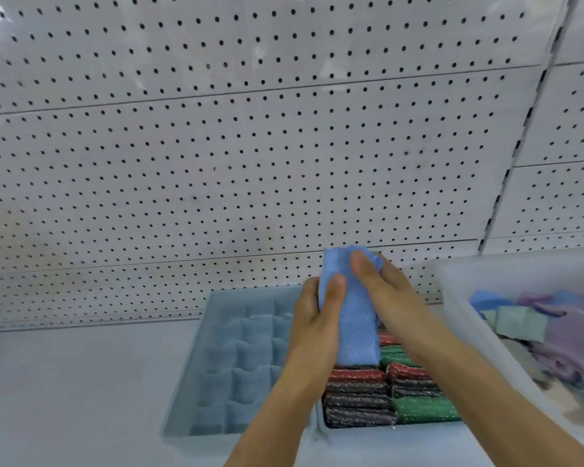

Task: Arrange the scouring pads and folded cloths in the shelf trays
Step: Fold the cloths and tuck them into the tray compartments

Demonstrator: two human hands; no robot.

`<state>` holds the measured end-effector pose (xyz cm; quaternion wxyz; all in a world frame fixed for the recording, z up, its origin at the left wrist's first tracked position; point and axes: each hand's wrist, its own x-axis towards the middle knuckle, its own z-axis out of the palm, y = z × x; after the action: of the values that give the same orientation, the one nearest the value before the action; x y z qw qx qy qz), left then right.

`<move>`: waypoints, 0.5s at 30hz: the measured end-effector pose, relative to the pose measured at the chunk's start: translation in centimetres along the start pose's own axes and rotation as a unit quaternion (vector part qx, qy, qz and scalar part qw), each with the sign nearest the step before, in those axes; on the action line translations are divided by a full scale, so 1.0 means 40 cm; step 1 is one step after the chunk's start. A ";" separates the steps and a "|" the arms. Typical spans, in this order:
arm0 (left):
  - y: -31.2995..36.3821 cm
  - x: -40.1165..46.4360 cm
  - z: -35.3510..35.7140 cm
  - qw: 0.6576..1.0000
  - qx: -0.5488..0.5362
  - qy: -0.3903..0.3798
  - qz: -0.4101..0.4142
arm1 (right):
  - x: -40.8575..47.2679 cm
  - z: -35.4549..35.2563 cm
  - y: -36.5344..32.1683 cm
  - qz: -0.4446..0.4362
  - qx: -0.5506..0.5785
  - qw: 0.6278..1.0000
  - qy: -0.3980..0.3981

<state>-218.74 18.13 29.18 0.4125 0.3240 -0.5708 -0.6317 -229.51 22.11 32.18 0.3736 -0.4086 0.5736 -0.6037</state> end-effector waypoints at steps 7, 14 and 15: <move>0.012 0.026 -0.123 0.999 0.010 0.043 0.010 | -0.012 0.087 0.037 0.037 0.100 0.993 -0.058; 0.045 0.034 -0.246 0.995 -0.003 -0.096 0.018 | -0.002 0.103 0.054 -0.036 0.113 0.991 -0.060; 0.046 0.035 -0.256 0.995 -0.005 -0.102 0.016 | 0.001 0.108 0.058 -0.051 0.101 0.992 -0.059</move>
<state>-210.08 12.20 29.67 0.3641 0.2468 -0.6120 -0.6573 -225.60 20.27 29.91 0.4149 -0.4326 0.4645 -0.6519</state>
